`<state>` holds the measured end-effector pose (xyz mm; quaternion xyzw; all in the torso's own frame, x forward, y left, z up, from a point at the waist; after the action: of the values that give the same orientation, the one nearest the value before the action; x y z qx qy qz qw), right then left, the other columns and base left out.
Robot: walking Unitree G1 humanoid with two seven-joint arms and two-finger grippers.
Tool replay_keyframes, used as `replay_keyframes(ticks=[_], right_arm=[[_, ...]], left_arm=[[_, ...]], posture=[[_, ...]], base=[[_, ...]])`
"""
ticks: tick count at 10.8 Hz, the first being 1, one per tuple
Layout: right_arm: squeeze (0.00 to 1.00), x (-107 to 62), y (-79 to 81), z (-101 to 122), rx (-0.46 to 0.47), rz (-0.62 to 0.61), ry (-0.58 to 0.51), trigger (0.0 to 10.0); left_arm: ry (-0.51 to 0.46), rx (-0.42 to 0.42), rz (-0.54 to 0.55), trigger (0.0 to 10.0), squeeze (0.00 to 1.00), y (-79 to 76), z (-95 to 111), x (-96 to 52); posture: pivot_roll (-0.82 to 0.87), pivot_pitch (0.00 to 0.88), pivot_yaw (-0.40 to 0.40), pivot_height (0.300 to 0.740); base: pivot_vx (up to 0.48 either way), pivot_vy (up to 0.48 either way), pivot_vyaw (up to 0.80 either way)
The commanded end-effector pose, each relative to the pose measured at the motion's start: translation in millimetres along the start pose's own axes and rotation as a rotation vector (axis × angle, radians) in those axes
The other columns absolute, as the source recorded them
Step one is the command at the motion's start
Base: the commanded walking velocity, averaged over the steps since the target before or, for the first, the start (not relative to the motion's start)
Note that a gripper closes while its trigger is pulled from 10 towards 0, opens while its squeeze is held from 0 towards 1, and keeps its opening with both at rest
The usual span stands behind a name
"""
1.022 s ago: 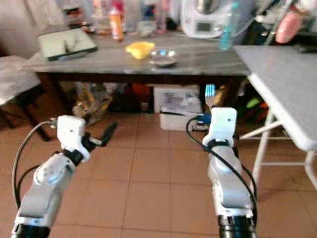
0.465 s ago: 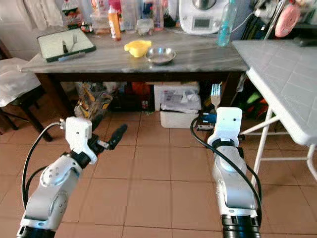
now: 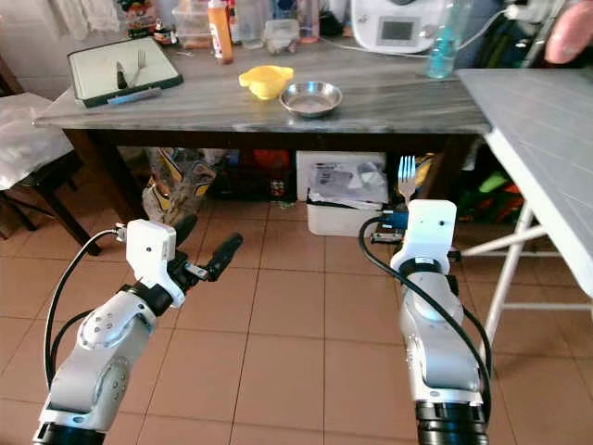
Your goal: Setting the table
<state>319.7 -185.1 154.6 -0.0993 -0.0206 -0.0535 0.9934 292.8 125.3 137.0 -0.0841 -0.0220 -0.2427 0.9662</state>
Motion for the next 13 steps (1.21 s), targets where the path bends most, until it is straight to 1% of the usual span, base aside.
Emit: replay_keyframes(ticks=[1, 3, 7, 13], right_arm=[[0.0, -1.4, -6.2, 3.1, -0.001, -0.023, -0.012, 10.0], [0.0, -3.3, -3.7, 1.4, 0.002, 0.001, -0.01, 10.0], [0.0, -3.5, -2.5, 1.1, 0.008, 0.005, -0.009, 10.0], [0.0, -3.8, -7.4, 1.3, -0.011, -0.002, -0.011, 10.0]], left_arm=[[-0.004, 0.005, -0.02, 10.0, 0.0, -3.4, 2.6, 0.4], [-0.003, 0.004, -0.021, 10.0, 0.0, -3.9, 2.3, 0.9], [0.002, 0.005, -0.026, 10.0, 0.0, -5.2, 1.3, 0.9], [0.003, 0.002, -0.028, 10.0, 0.0, -7.0, 0.3, 1.3]], posture=[[-0.02, 0.045, 0.028, 0.74], [-0.02, 0.045, 0.028, 0.74], [-0.02, 0.044, 0.031, 0.74], [-0.03, 0.045, 0.028, 0.74]], base=[[0.379, 0.0, 0.0], [0.377, 0.0, 0.0], [0.377, 0.0, 0.0], [0.379, 0.0, 0.0]])
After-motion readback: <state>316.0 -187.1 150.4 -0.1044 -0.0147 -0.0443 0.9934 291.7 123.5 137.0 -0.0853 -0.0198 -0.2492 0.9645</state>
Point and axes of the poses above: a point about 5 cm out from each wrist's last joint towards the gripper, its own x axis pointing out of the wrist towards the gripper, its own z axis along the axis of the wrist's last joint, y = z × x, the point moved 1 cm from there along x, pointing out of the wrist towards the gripper, and after that the axes turned 7 degrees about -x, right-handed, at the moved point
